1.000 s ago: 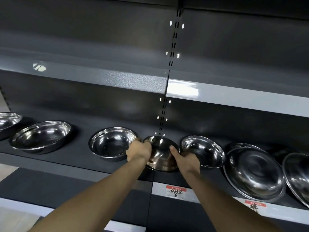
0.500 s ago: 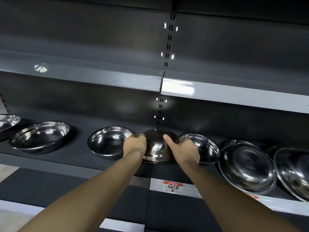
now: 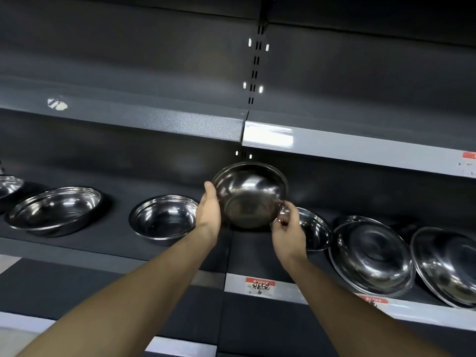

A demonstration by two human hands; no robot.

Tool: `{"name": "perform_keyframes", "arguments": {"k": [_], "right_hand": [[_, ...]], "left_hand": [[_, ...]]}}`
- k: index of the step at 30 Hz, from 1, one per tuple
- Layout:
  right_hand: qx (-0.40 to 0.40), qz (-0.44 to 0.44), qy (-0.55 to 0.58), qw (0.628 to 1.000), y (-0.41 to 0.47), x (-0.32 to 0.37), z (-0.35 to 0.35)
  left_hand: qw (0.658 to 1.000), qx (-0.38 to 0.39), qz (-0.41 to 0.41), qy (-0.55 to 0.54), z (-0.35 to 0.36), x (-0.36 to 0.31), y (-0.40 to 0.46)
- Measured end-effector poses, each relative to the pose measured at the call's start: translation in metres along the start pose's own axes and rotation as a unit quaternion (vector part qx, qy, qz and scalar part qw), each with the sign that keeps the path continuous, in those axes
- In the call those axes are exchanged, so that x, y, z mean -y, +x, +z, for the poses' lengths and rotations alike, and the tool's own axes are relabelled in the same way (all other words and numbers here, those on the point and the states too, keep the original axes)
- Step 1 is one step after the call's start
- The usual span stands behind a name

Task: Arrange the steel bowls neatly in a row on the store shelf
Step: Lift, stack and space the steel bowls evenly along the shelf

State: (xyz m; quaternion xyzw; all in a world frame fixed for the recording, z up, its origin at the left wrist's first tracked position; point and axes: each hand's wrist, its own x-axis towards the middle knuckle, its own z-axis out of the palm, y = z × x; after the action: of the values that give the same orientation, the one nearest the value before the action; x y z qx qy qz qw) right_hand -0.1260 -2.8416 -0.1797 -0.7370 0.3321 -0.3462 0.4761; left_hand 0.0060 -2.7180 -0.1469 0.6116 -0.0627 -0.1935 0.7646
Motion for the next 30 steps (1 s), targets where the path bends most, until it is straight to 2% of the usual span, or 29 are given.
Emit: {"name": "perform_keyframes", "arguments": {"k": [3, 6, 11, 15, 22, 25, 28, 30], "right_hand": [[-0.011, 0.061, 0.067, 0.996, 0.004, 0.003, -0.005], [-0.022, 0.107, 0.127, 0.986, 0.008, 0.006, -0.009], [-0.009, 0.152, 0.110, 0.982, 0.015, 0.006, -0.011], [-0.003, 0.176, 0.103, 0.979, 0.023, 0.005, -0.006], [-0.058, 0.202, 0.116, 0.971, 0.032, 0.016, -0.011], [-0.068, 0.210, 0.133, 0.966, 0.035, 0.020, -0.018], [-0.082, 0.206, 0.152, 0.963, 0.039, 0.022, -0.027], [-0.093, 0.203, 0.150, 0.963, 0.041, 0.022, -0.034]], "left_hand": [[0.999, 0.027, -0.026, -0.021, -0.001, 0.002, 0.006], [0.999, -0.012, -0.023, -0.033, -0.002, 0.005, 0.008], [0.999, -0.019, 0.006, -0.036, 0.001, 0.012, 0.007], [0.999, -0.001, 0.039, 0.024, 0.001, 0.015, 0.010], [0.980, 0.051, 0.081, 0.176, -0.010, 0.009, 0.021], [0.940, 0.009, 0.107, 0.324, -0.024, 0.000, 0.028], [0.847, -0.010, 0.126, 0.517, -0.038, -0.008, 0.031], [0.785, 0.004, 0.140, 0.603, -0.041, -0.011, 0.030]]}}
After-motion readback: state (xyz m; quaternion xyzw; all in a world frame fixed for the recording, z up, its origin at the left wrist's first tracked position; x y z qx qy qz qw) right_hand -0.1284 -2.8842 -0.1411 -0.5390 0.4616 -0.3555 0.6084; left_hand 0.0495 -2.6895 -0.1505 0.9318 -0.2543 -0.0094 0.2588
